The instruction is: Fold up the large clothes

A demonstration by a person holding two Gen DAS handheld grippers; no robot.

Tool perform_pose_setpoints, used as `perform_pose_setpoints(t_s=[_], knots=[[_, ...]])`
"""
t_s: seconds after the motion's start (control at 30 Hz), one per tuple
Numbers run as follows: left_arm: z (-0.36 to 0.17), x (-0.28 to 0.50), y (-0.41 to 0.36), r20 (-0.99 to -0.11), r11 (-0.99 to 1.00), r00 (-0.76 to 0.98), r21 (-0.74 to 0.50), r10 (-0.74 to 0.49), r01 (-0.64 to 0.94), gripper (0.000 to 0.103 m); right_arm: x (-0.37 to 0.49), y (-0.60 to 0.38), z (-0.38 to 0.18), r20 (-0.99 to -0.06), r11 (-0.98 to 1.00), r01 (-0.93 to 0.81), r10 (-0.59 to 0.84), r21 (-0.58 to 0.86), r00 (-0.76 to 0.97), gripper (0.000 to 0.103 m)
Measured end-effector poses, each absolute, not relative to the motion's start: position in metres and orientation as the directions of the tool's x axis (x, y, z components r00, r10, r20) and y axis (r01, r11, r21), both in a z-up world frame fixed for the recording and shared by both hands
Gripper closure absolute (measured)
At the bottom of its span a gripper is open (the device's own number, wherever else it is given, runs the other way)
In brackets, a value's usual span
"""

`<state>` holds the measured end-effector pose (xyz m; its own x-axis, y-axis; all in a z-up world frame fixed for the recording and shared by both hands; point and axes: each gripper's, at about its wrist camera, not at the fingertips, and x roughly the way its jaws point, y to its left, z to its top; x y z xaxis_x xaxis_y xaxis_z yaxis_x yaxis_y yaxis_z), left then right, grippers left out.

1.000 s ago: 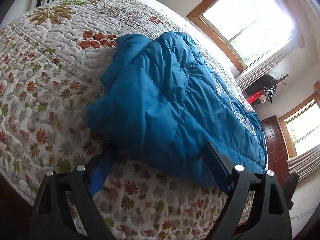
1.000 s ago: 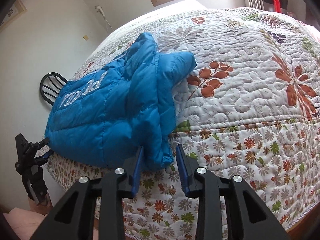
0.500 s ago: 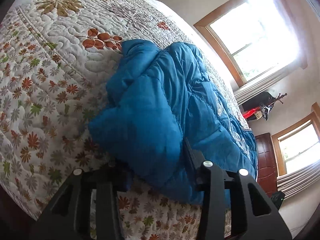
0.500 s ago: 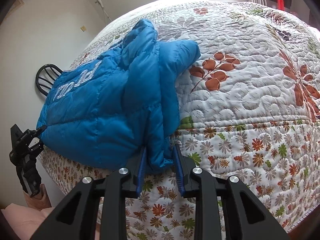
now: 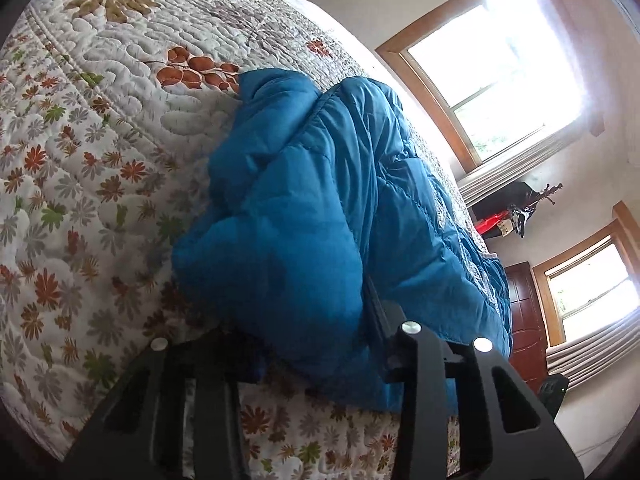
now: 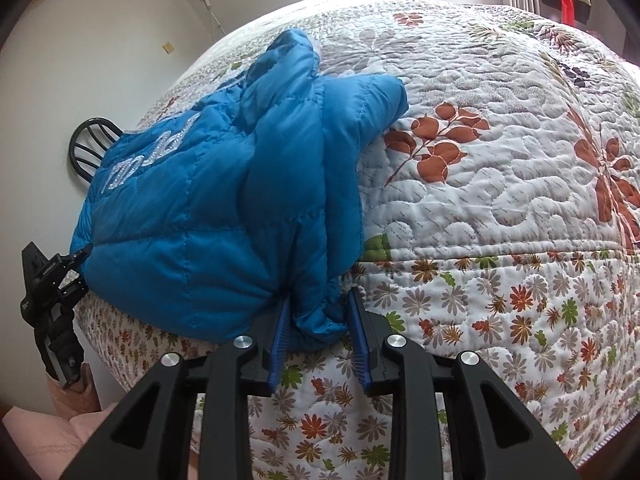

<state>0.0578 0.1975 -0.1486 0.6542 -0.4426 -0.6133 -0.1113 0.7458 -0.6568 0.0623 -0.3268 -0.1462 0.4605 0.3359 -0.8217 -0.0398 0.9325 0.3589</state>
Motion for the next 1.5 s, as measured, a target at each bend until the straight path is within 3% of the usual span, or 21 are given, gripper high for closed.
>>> perform_pose_setpoints(t_s=[0.13, 0.3, 0.53, 0.73, 0.93, 1.2, 1.4, 1.5], knots=[[-0.136, 0.052, 0.196, -0.608, 0.772, 0.675, -0.629, -0.418, -0.088, 0.071, 0.049, -0.352, -0.122, -0.816, 0.951, -0.013, 0.273, 0.310, 0.510, 0.065], [-0.097, 0.045, 0.175, -0.585, 0.850, 0.737, -0.526, -0.338, -0.028, 0.075, 0.057, -0.396, -0.121, -0.872, 0.982, 0.169, -0.007, 0.087, 0.490, 0.065], [-0.035, 0.036, 0.124, -0.503, 0.922, 0.811, -0.371, -0.299, 0.110, 0.075, 0.071, -0.436, -0.138, -0.901, 0.971, 0.225, -0.027, 0.079, 0.433, 0.065], [0.004, 0.038, 0.049, -0.450, 0.922, 0.807, -0.246, -0.382, 0.299, 0.075, 0.079, -0.438, -0.145, -0.904, 0.975, 0.207, -0.013, 0.084, 0.428, 0.065], [0.002, 0.050, -0.039, -0.507, 0.873, 0.726, -0.129, -0.465, 0.470, 0.071, 0.078, -0.459, -0.147, -0.912, 0.965, 0.250, -0.029, 0.081, 0.408, 0.065], [-0.061, 0.069, -0.122, -0.655, 0.793, 0.574, -0.063, -0.491, 0.606, 0.064, 0.078, -0.462, -0.153, -0.909, 0.964, 0.243, -0.007, 0.104, 0.417, 0.064], [-0.072, 0.070, -0.128, -0.674, 0.785, 0.544, -0.086, -0.500, 0.614, 0.060, 0.080, -0.462, -0.154, -0.910, 0.965, 0.241, -0.009, 0.101, 0.416, 0.063], [-0.066, 0.067, -0.124, -0.669, 0.773, 0.518, -0.134, -0.532, 0.620, 0.048, 0.081, -0.459, -0.152, -0.910, 0.966, 0.243, -0.024, 0.085, 0.413, 0.062]])
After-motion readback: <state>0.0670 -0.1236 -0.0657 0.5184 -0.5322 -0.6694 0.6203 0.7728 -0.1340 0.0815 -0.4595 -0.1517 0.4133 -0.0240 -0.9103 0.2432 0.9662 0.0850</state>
